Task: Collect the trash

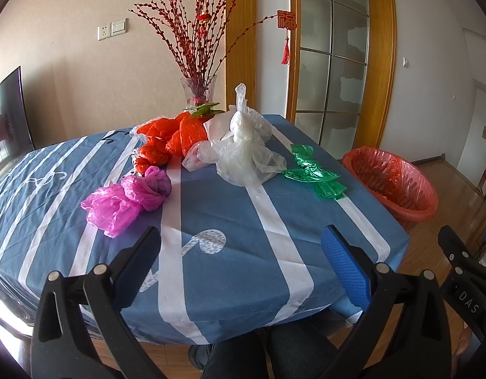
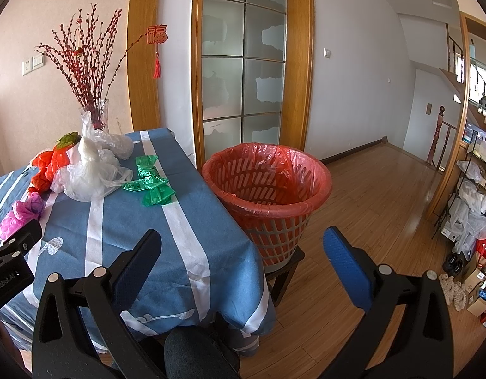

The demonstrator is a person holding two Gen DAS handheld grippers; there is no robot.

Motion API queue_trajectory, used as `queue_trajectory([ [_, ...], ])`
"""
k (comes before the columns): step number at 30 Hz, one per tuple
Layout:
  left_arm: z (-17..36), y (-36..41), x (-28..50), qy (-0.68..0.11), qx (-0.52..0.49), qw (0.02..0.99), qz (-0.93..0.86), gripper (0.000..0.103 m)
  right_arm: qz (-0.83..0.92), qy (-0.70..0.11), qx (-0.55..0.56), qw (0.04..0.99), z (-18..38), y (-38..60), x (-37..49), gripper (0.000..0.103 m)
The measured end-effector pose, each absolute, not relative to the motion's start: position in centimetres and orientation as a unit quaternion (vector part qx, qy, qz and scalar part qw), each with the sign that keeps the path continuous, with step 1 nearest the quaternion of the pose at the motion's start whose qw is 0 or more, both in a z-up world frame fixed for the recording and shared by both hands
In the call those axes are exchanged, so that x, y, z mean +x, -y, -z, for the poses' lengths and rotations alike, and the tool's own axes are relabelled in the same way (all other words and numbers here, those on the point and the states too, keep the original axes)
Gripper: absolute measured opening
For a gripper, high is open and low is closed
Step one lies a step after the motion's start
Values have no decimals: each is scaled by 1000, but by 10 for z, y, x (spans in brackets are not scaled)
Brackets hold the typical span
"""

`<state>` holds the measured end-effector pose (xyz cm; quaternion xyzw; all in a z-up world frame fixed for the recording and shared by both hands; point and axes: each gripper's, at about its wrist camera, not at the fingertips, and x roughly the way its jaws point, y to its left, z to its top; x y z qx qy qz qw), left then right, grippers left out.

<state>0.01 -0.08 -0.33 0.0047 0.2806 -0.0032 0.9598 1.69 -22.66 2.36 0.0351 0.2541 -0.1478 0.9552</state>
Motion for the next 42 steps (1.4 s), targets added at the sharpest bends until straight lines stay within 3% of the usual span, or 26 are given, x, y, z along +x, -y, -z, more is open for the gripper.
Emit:
queue_trajectory([
  [31,12,0,5,-297,-1,955,0,99,141,-264,38,953,-14,225,23,101],
  [42,26,-46,31,-331,-42,942,-28,99,106,-291,25,951,-12,211,58,101],
])
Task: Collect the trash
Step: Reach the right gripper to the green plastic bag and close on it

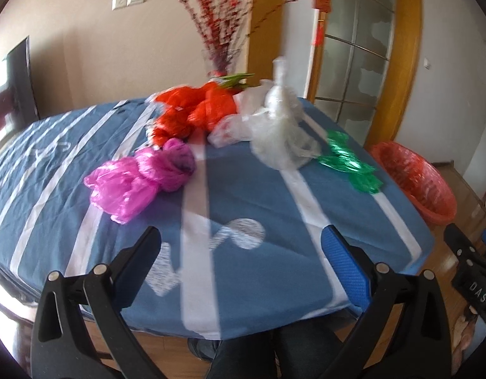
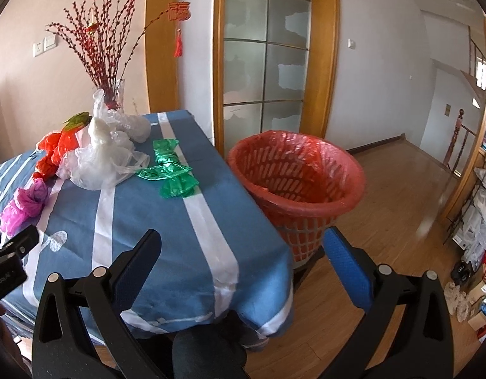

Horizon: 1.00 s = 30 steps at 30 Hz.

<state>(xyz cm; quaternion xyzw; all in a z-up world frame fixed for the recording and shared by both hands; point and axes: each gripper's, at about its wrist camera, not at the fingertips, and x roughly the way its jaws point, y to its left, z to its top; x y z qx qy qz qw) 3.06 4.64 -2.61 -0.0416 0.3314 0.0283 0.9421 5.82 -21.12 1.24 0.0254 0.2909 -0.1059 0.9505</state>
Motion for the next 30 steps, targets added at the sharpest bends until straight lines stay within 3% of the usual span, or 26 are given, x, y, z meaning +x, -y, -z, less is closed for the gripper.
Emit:
queue_trajectory([
  [11,25,-133,71,-327,-64,937,-110,99,65,-309,32,948,-14,194,146,101],
  [20,31,-157,104,-344,-70,929,-119,99,43,-352,29,934,1,181,223,100],
  [22,32,-154,106,-343,-67,930,-117,99,41,-358,24,933,6,178,236,94],
  [25,30,-147,110,-339,-58,932,-114,99,21,-380,32,924,16,178,253,73],
  [27,27,-142,114,-336,-55,934,-110,99,7,-398,48,916,23,179,262,69],
  [30,22,-135,118,-330,-54,937,-103,99,-10,-411,59,910,26,177,268,57],
])
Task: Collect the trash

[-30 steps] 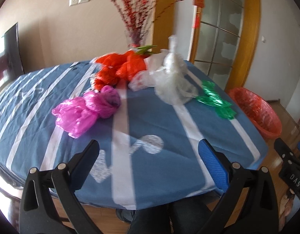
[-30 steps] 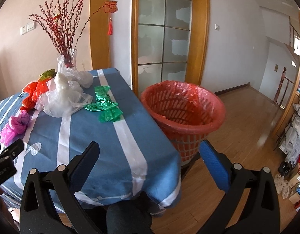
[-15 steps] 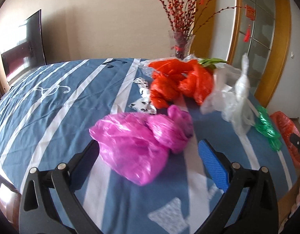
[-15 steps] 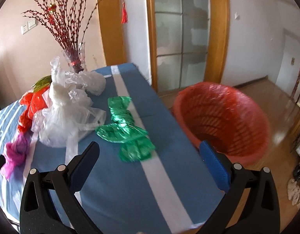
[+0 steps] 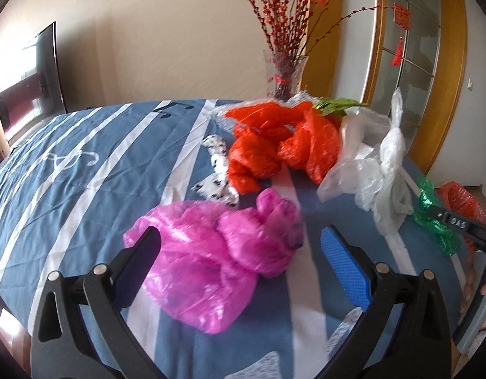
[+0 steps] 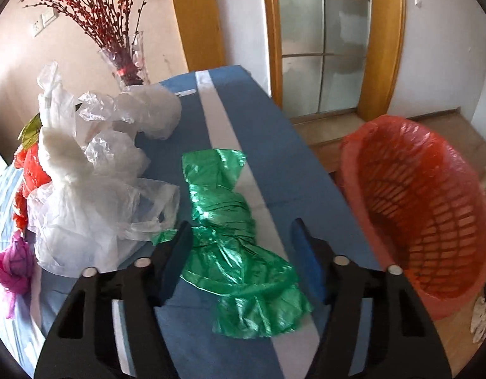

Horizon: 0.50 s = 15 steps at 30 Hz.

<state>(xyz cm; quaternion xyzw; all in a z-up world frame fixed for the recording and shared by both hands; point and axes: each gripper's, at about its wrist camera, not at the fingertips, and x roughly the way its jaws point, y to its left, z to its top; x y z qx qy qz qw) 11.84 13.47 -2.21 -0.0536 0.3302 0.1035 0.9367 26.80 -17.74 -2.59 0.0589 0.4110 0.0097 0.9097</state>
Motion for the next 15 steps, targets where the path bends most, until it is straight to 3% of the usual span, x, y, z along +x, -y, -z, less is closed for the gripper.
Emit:
queue_trajectory([
  [2,18,-128,123,-326,-53,939,-98,99,-15,-417,57,907,27,176,273,32],
  [4,15,-121,128,-323,-53,941,-89,99,-14,-427,54,902,30,176,275,21],
  [13,1,-62,170,-321,-46,946,-21,99,-9,-413,78,907,22,205,251,17],
  [15,-1,-49,181,-317,-43,947,-8,94,-9,-409,87,908,19,214,246,17],
])
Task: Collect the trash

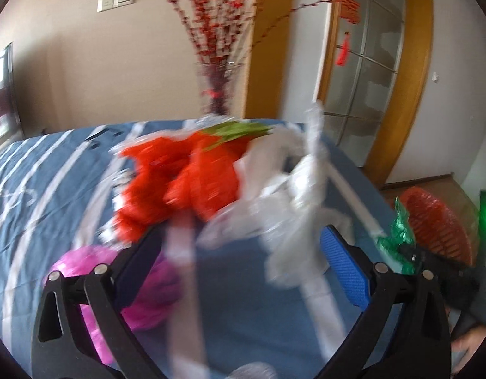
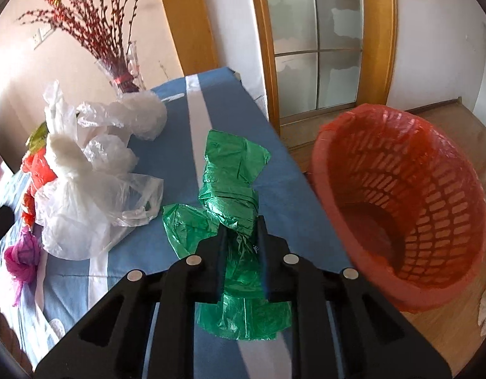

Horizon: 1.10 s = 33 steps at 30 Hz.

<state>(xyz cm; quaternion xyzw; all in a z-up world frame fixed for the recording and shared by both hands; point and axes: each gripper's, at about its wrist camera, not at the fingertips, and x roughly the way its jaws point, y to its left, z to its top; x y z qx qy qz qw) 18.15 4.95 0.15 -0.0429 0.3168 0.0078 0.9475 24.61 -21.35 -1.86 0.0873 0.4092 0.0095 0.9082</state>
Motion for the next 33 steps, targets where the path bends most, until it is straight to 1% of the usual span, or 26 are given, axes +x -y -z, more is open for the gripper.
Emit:
queue_trajectory([
  [4,-4,-28,209,-319,-39,947,9,87,-9,-407,101,908,18,227,242,17],
  [6,-2,-20,221,-325,-37,945,13,80,-10,-406,105,908,20,231,241,17],
  [8,1,-13,234,-336,-38,941,19,75,-12,-406,108,907,21,234,240,17],
  [10,7,-6,245,-351,-37,936,22,69,-13,-406,108,907,22,236,240,17],
  [12,14,-3,250,-366,-39,929,28,60,-13,-408,110,906,24,238,240,17],
  [16,24,1,253,-379,-36,924,32,56,-11,-408,109,906,26,240,239,18],
  [17,25,3,255,-381,-35,923,34,51,-11,-409,109,906,26,240,239,18],
  [18,26,4,255,-382,-35,923,38,44,-11,-410,111,905,27,241,239,18],
  [19,26,4,255,-382,-34,922,41,40,-10,-410,112,905,27,241,239,18],
  [21,24,5,253,-379,-38,923,53,24,-10,-409,114,905,26,243,238,18],
  [22,21,4,250,-376,-42,924,61,22,-9,-407,114,906,25,243,236,18],
  [24,17,4,246,-372,-46,925,70,12,-7,-399,113,910,20,245,233,18],
  [26,13,4,240,-369,-52,924,81,7,-5,-393,110,913,15,247,230,18],
  [28,9,4,235,-366,-56,925,89,6,0,-382,104,918,8,249,224,18],
  [29,7,4,232,-364,-56,925,92,3,1,-379,103,920,5,250,223,18],
  [33,5,6,224,-363,-55,925,101,3,5,-375,107,921,1,254,218,18],
])
